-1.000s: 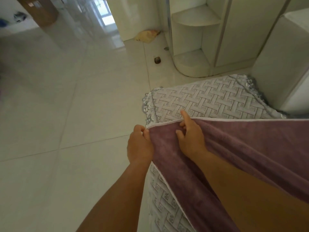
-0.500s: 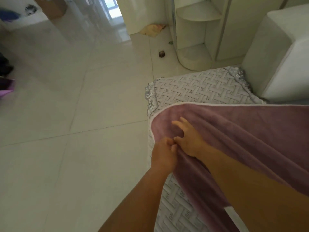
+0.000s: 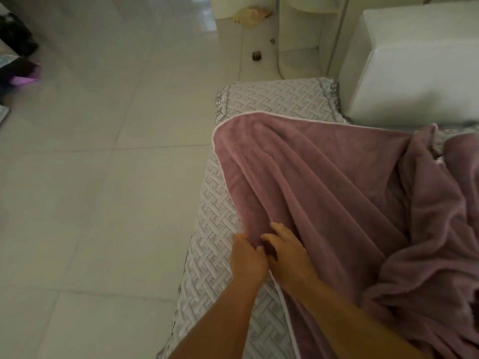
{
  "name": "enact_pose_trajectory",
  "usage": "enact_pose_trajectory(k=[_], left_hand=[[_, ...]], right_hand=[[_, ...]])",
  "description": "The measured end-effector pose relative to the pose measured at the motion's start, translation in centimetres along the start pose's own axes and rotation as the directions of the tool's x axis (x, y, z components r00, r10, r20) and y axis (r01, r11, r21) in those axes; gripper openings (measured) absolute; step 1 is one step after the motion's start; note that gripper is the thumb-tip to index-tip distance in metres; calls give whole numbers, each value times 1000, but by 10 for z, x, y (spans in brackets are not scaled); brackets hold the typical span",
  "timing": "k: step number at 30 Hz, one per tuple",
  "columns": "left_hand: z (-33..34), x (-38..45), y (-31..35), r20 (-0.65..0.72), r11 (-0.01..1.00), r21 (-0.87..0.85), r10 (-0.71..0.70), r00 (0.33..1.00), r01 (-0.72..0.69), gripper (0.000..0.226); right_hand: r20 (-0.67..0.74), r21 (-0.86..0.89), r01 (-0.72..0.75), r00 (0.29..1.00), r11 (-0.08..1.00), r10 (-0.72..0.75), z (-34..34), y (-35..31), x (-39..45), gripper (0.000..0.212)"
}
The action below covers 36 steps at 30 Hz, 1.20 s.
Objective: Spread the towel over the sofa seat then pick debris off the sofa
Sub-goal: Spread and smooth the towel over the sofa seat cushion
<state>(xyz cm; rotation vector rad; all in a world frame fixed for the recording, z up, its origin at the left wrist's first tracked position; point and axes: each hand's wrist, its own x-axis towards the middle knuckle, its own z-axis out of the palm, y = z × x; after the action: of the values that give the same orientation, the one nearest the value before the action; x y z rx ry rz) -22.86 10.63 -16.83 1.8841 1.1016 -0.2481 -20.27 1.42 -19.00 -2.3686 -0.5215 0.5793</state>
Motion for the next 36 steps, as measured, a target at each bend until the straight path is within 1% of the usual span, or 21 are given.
enact_pose_trajectory(k=[2,3,6,8,9,11,14,16,17,18,19,21,23,25,28,30,32,34,36], left_hand=[[8,-28,-16,64,999,22,-39,997,38,8],[12,-36,-22,90,999,36,-44,995,41,7],[22,-53,-35,170,998,63,-11,985,0,15],[24,-63,-41,219,995,82,29,975,-48,17],[25,-68,-44,239,993,98,46,970,-71,19],[25,-77,-51,249,987,112,87,964,-118,22],[21,-79,-56,220,991,63,99,971,-115,24],[18,-76,-56,228,993,25,104,968,-112,22],[17,-76,-56,237,994,17,105,966,-112,20],[17,-76,-55,242,994,15,106,964,-113,19],[18,-77,-54,241,993,15,112,964,-119,20],[20,-78,-53,209,991,17,127,970,-134,19],[19,-76,-55,118,986,63,147,982,-155,18],[10,-71,-59,39,982,108,150,988,-153,22],[-9,-66,-67,-21,969,157,198,980,-192,31],[-21,-65,-73,-92,957,178,247,965,-228,25],[-36,-64,-80,-156,961,164,247,956,-222,19],[-51,-60,-95,-191,962,166,247,950,-217,16],[-72,-55,-114,-225,964,157,247,942,-215,15]], right_hand=[[19,-30,4,1000,1000,-4,10,4,-34,38],[8,-52,-7,1000,999,7,17,7,-46,39],[-95,-86,-82,993,993,74,28,7,-85,46],[-120,-42,-166,980,985,160,36,3,-109,48],[-109,-21,-224,969,974,221,42,4,-120,50],[-151,-47,-282,950,958,272,56,1,-143,52],[-196,-109,-353,924,929,328,75,1,-164,39],[-237,-158,-369,915,916,328,77,4,-168,35],[-240,-172,-366,916,915,321,73,3,-168,31],[-198,-172,-353,927,920,319,69,3,-167,28],[-164,-126,-340,934,932,319,68,2,-165,28],[-83,44,-310,946,950,313,71,-4,-161,33],[-20,239,-271,959,932,284,78,-15,-160,37],[27,348,-225,973,910,231,86,-25,-159,38],[57,427,-211,977,879,207,94,-40,-158,41],[112,440,-232,973,868,203,100,-50,-157,47],[177,442,-236,969,865,173,111,-63,-157,50],[235,475,-235,963,848,135,126,-78,-158,54],[254,517,-243,959,821,124,141,-97,-158,53]])
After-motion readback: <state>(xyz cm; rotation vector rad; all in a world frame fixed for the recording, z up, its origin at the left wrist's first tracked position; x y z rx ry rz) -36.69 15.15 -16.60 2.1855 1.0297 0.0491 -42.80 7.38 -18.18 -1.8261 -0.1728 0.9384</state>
